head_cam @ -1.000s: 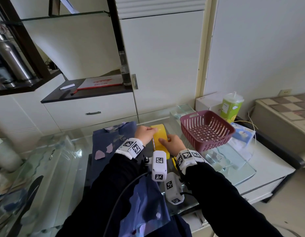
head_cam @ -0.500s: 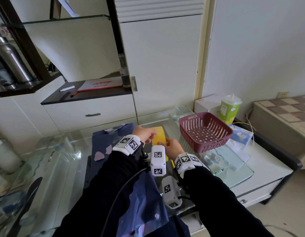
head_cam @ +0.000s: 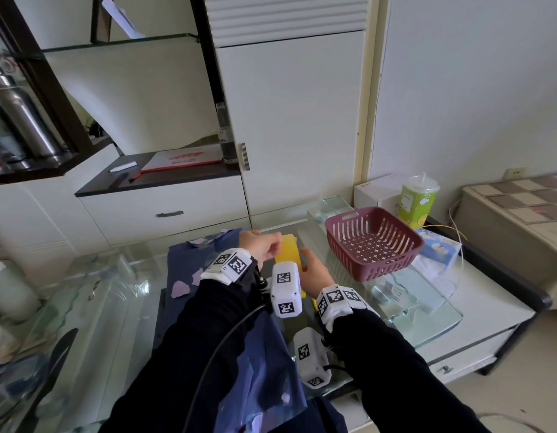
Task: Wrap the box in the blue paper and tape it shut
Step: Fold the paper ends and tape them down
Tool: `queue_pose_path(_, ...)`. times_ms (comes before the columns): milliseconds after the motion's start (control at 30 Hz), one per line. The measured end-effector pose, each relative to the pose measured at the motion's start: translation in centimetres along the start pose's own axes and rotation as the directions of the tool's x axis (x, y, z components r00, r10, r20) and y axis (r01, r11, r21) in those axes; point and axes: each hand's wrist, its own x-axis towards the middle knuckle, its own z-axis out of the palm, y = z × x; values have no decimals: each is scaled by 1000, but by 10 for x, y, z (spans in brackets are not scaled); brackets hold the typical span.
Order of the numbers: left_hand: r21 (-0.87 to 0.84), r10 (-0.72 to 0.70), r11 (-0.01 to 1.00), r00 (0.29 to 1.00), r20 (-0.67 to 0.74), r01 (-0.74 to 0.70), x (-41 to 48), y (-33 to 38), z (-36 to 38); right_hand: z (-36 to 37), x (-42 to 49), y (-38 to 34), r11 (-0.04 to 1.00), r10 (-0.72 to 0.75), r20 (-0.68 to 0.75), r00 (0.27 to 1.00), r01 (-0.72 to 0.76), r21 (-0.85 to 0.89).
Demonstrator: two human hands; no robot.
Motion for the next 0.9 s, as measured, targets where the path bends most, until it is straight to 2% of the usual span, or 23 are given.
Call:
queue_pose_path(67,18,-18,1000,999,47,17,-3,3,3,0,1,1,1000,3,-12,1000,-2,15)
queue_pose_path(167,236,32,970,996,85,-51,-4,3,7,-1,3,2,999,9,-20,1000,-8,36)
queue_pose_path(333,539,166,818,980,113,-201,-3,-4,2,4,3,2,999,19,9,1000,-19,41)
queue_pose_path(533,685,366,660,929,65,-308,-7,-18,-6,19,3,6,1000,1,36,999,-2,21)
queue_pose_path(700,759,372,594,928,37,-268,-10,-22,-15,30,1,9,1000,3,50,999,-4,19)
queue_pose_path(900,934,455,302,890,36,-192,-13,-16,-22,37,-2,3,1000,-2,74,997,1,25)
